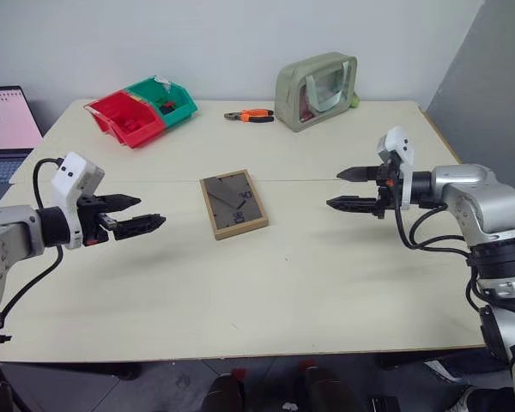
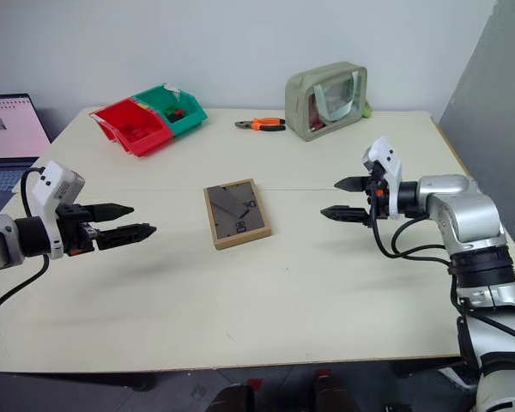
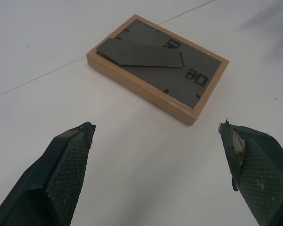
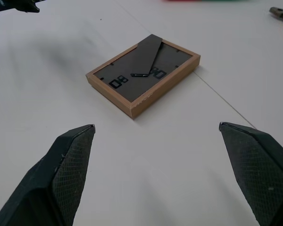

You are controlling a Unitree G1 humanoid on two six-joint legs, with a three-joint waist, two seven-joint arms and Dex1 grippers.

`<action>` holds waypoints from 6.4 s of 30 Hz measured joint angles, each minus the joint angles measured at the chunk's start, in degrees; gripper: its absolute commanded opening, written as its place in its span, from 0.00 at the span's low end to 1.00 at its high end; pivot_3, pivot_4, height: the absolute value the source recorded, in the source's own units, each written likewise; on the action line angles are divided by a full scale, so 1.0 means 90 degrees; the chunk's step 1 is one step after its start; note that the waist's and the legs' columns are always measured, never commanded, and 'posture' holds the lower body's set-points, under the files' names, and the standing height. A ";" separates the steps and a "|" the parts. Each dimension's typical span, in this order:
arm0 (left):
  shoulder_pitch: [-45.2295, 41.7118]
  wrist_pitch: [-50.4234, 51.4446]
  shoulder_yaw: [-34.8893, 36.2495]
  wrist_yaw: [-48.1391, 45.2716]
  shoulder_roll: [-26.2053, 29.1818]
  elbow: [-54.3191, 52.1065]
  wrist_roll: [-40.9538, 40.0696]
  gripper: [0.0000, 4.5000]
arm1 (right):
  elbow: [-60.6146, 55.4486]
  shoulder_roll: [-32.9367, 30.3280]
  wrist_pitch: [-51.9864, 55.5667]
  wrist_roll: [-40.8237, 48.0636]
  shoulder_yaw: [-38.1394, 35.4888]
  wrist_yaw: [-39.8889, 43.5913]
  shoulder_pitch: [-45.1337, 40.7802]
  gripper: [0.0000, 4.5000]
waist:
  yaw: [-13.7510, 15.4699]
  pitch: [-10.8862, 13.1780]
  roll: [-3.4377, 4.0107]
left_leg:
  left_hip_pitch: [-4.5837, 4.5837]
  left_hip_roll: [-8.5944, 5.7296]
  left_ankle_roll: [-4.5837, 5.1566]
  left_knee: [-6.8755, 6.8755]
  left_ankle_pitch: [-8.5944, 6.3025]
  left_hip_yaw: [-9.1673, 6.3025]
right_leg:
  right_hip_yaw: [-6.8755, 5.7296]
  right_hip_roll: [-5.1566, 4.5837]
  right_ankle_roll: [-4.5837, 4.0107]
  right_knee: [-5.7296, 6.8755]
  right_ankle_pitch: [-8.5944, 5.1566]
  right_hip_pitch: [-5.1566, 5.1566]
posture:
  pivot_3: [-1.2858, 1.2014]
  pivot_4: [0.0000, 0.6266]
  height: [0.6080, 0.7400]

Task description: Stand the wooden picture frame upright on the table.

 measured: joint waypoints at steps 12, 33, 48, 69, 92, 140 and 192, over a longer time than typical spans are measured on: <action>-0.0417 -0.0440 -0.0022 0.1234 -0.0778 0.0645 0.0631 0.85 | 0.1347 0.1051 -0.1071 -0.0972 0.0137 -0.1272 -0.0356 0.92 | -0.0011 0.0000 0.0000 | 0.0008 -0.0002 -0.0001 0.0006 0.0001 0.0008 | 0.0006 0.0001 0.0000 0.0012 0.0002 0.0000 | 0.52 0.24 1.00; -0.1511 -0.1250 -0.0550 0.4315 -0.4151 0.2243 0.1841 0.01 | 0.6426 0.3750 -0.3752 -0.2782 0.0322 -0.4563 -0.1908 0.01 | -0.0008 -0.0007 -0.0011 | -0.0039 0.0002 -0.0009 0.0016 0.0006 0.0013 | 0.0011 -0.0021 0.0007 0.0048 0.0012 -0.0060 | 0.52 0.24 1.00; -0.1531 -0.0842 -0.1042 0.3989 -0.4255 0.2076 0.2059 0.01 | 0.6247 0.4271 -0.3712 -0.2787 0.0140 -0.4003 -0.1732 0.01 | 0.0005 -0.0013 -0.0011 | -0.0037 -0.0002 -0.0010 0.0021 0.0007 0.0008 | 0.0010 -0.0021 0.0007 0.0066 0.0011 -0.0061 | 0.52 0.24 1.00; 0.0182 0.1493 -0.2085 0.2760 -0.3224 -0.1765 0.1744 0.01 | -0.2181 0.2454 0.0924 -0.2349 0.1271 -0.2052 0.2074 0.01 | 0.0001 -0.0031 -0.0003 | -0.0022 -0.0005 -0.0009 0.0023 0.0007 0.0000 | 0.0016 -0.0005 0.0008 0.0076 0.0006 -0.0051 | 0.52 0.24 1.00; 0.1547 0.1834 -0.1454 0.1970 -0.1740 -0.3047 0.0571 0.09 | -0.1555 0.0967 -0.0110 -0.2413 0.1451 -0.2329 0.1995 0.00 | 0.0003 -0.0029 -0.0006 | 0.0018 -0.0007 -0.0008 0.0019 0.0007 0.0009 | 0.0022 0.0005 0.0006 0.0057 0.0001 -0.0009 | 0.52 0.24 1.00; 0.1003 0.3996 0.0449 0.2740 -0.4921 -0.0956 -0.2416 0.85 | -0.1706 0.2425 0.0342 -0.2686 0.1806 -0.3238 0.2070 0.00 | 0.0049 -0.0040 -0.0006 | 0.0043 -0.0007 -0.0008 0.0015 0.0006 -0.0012 | 0.0006 -0.0008 0.0020 0.0002 0.0010 0.0056 | 0.52 0.24 1.00; -0.1432 0.1395 -0.1397 -0.0162 -0.1883 0.0305 -0.1139 0.28 | -0.1430 0.2748 0.0486 0.0228 0.0779 -0.1221 -0.0352 1.00 | 0.0010 -0.0017 0.0001 | -0.0015 0.0002 -0.0008 -0.0007 0.0002 -0.0020 | -0.0013 -0.0004 0.0017 -0.0038 0.0011 0.0006 | 0.52 0.24 1.00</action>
